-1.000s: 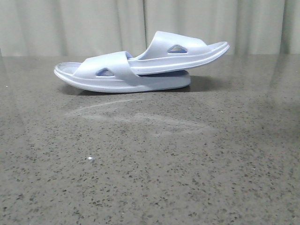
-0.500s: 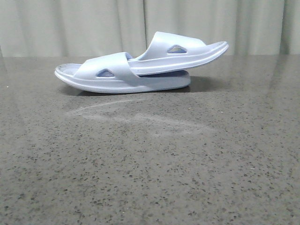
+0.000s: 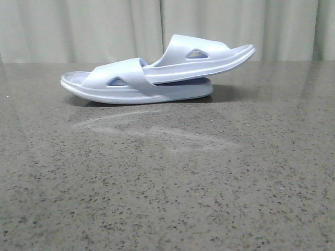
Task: Insert blue slippers together front up
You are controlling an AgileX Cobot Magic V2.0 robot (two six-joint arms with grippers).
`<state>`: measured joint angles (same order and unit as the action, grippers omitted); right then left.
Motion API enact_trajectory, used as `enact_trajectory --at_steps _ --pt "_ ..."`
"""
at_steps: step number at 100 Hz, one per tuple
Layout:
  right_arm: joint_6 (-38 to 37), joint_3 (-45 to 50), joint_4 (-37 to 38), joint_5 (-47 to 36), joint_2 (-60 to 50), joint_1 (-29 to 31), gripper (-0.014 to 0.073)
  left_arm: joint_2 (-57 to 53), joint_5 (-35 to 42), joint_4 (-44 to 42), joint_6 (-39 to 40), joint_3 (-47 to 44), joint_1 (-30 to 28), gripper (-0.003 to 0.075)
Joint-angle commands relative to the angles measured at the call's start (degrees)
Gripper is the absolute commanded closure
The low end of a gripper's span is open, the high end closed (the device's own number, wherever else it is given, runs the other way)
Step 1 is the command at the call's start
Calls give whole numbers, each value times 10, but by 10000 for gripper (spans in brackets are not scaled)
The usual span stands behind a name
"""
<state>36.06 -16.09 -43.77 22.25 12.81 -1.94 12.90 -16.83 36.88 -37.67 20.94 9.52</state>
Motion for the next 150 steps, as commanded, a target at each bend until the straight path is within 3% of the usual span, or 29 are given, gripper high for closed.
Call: enact_trajectory --at_steps 1,54,66,78,87,97,111,141,150 --pt "3 -16 -15 -37 3 -1 682 6 41 13 0 14 4 705" --pt "3 -16 -15 -37 3 -1 683 6 41 13 0 14 4 705" --pt "3 -16 -15 -37 3 -1 683 6 72 10 0 14 4 705" --pt "3 -16 -15 -37 3 -1 683 6 78 -71 26 13 4 705" --pt "3 -16 -15 -37 3 -1 683 4 95 -206 127 -4 -4 705" --pt "3 -16 -15 -37 3 -1 683 -8 136 -276 209 -43 -20 705" --pt "3 -16 -15 -37 3 -1 683 -47 152 -319 259 -112 -50 705" --pt "3 -16 -15 -37 3 -1 683 -138 187 -322 274 -217 -99 705" --pt "3 -16 -15 -37 3 -1 683 -148 159 -322 277 -216 -108 705"
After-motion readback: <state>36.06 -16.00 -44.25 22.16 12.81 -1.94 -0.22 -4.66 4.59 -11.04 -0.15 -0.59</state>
